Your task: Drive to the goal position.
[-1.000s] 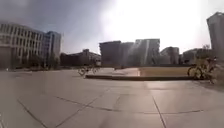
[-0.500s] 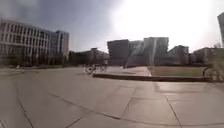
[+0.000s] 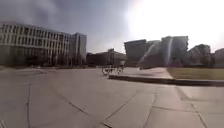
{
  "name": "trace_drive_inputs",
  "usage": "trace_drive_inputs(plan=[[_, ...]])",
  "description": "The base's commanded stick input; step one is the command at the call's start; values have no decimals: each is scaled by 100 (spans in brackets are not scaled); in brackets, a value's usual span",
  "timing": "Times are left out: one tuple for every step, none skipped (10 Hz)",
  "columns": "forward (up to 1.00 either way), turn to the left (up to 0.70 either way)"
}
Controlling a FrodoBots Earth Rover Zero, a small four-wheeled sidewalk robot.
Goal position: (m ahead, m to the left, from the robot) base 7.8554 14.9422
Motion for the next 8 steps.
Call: trace_drive_inputs(plan=[[70,35],[70,35],[70,35],[70,35],[70,30],[70,0],[70,0],[70,0]])
